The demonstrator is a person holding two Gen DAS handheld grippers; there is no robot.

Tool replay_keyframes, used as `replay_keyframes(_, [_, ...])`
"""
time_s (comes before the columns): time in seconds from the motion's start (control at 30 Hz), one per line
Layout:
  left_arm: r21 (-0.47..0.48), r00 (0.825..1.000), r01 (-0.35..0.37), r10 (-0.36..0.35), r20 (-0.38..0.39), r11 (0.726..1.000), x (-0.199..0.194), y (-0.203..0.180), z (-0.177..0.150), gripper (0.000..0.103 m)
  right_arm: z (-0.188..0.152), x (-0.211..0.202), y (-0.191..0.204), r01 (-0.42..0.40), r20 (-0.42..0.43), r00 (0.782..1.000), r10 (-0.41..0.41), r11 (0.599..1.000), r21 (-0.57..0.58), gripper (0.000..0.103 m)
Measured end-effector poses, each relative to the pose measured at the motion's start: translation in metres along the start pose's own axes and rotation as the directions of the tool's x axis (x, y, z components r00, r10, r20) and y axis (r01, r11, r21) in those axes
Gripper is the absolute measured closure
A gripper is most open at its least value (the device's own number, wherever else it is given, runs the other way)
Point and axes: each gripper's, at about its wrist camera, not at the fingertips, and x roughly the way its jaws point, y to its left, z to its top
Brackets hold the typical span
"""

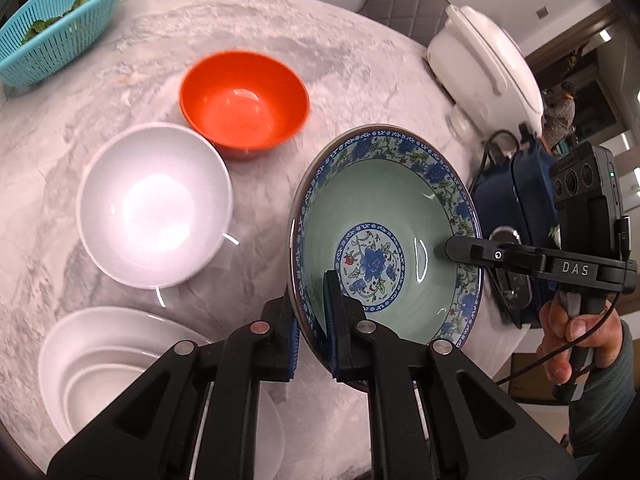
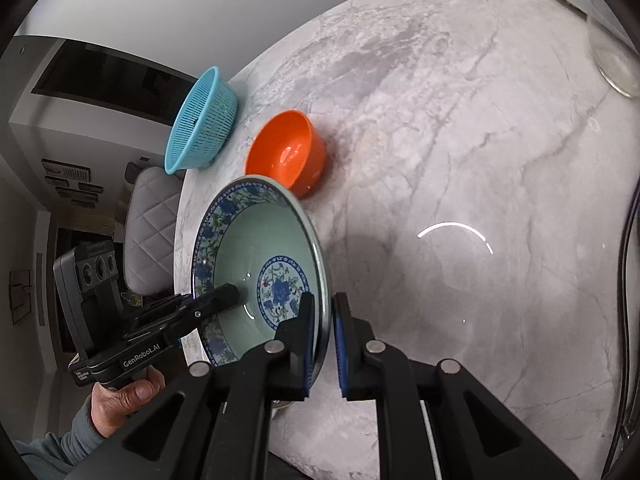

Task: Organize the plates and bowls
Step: 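Lift and carry the patterned bowl with both tools across the table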

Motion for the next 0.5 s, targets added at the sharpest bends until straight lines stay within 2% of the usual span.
replay_keyframes(0.23, [0.039,0.999,-0.033,0.034,-0.037,0.999,0.034,-0.018,-0.016,0.094,-0.023,0.003,-0.031,0.037,-0.011,0.999,-0.037,0.999,0.031,0.091])
replay_keyframes(0.5, [0.067,0.996,-0.054,0.059,-0.074,0.996,0.070,-0.033,-0.015,0.093,-0.035,0.005,-0.059,0.068,-0.014,0.998,-0.067,0.996,0.057,0.091])
